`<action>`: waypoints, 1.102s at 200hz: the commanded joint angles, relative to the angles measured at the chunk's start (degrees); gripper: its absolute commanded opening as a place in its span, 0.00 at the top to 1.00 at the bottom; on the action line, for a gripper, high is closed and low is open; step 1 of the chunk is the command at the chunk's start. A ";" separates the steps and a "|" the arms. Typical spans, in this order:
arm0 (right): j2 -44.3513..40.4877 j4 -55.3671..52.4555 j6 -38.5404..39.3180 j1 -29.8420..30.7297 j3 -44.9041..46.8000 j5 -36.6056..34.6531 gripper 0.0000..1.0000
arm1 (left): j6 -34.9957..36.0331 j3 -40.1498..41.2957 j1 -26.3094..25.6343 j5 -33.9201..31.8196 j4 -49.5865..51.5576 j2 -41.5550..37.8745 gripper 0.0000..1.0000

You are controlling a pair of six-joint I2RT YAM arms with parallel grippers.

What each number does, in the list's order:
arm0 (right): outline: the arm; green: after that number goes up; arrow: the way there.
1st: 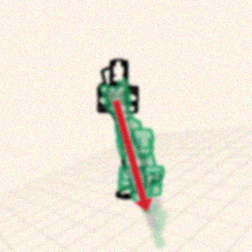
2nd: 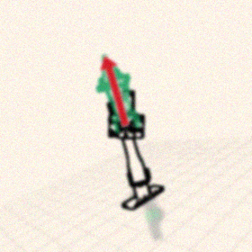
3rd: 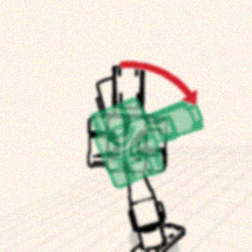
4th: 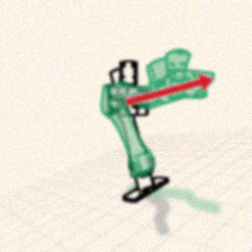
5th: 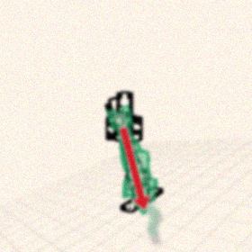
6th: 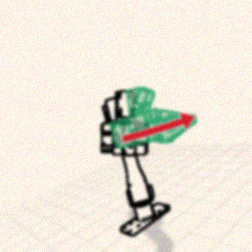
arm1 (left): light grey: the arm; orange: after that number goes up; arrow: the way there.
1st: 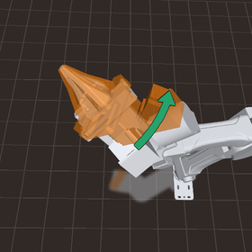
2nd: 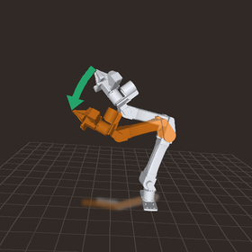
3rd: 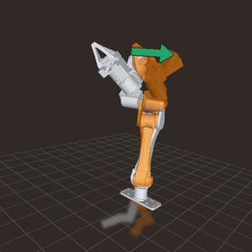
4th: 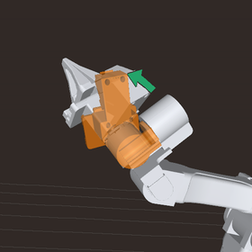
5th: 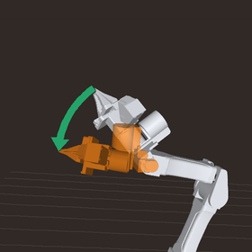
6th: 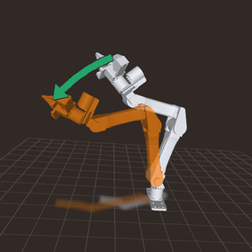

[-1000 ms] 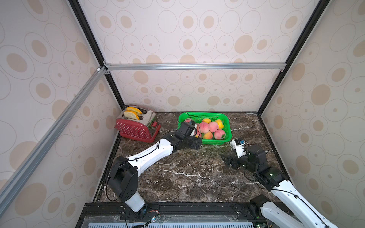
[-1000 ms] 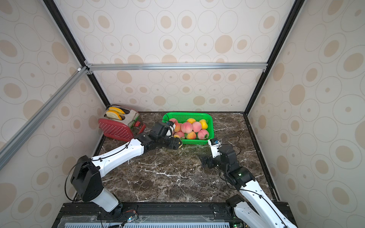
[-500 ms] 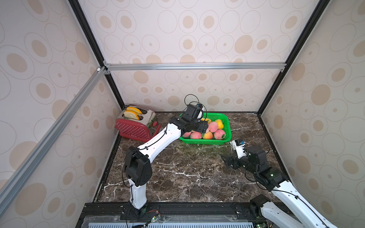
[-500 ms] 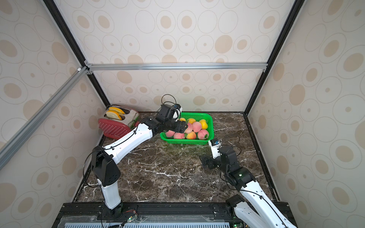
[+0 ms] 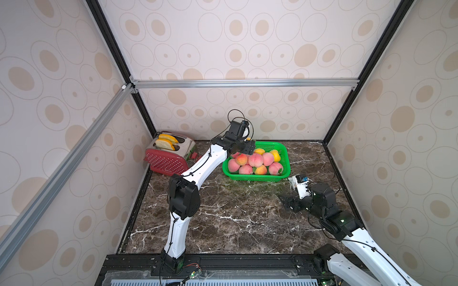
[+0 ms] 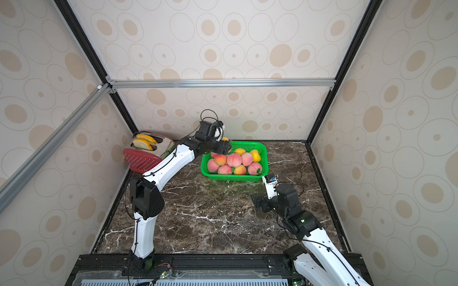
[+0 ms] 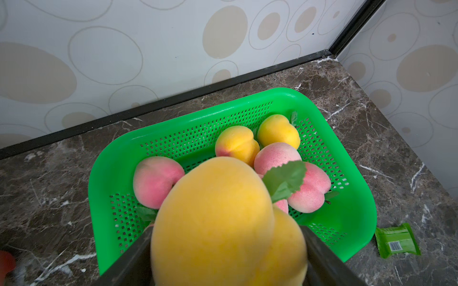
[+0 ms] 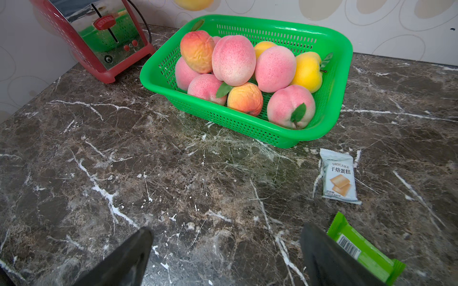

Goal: Put the peaches into the basket
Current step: Place the peach in the basket.

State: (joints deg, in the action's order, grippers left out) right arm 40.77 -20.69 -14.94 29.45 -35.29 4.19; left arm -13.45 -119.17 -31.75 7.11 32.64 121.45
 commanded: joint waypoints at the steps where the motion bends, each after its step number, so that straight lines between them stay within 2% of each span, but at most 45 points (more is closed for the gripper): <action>1: -0.78 -0.91 0.34 0.23 0.13 -0.41 0.02 | 3.65 -4.12 0.49 2.46 -0.05 2.86 0.21; 40: -1.55 -1.15 -0.09 0.20 1.56 -0.62 0.02 | 6.16 -9.19 1.07 4.15 -0.93 6.43 0.20; 75: -1.49 -0.80 -0.36 0.18 2.48 -0.76 0.02 | 5.64 -12.95 2.56 4.96 -0.80 10.22 0.19; 155: -0.22 2.57 -2.22 0.23 3.60 0.15 0.03 | 3.85 -13.87 3.44 7.16 -5.52 13.85 0.18; 220: 1.67 3.98 -2.14 0.17 3.71 1.04 0.02 | 4.40 -16.50 4.08 6.76 -5.00 17.06 0.18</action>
State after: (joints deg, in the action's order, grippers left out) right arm 42.44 -17.58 -16.97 29.45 -32.27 4.99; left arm -9.23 -133.53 -28.29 13.65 28.32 137.40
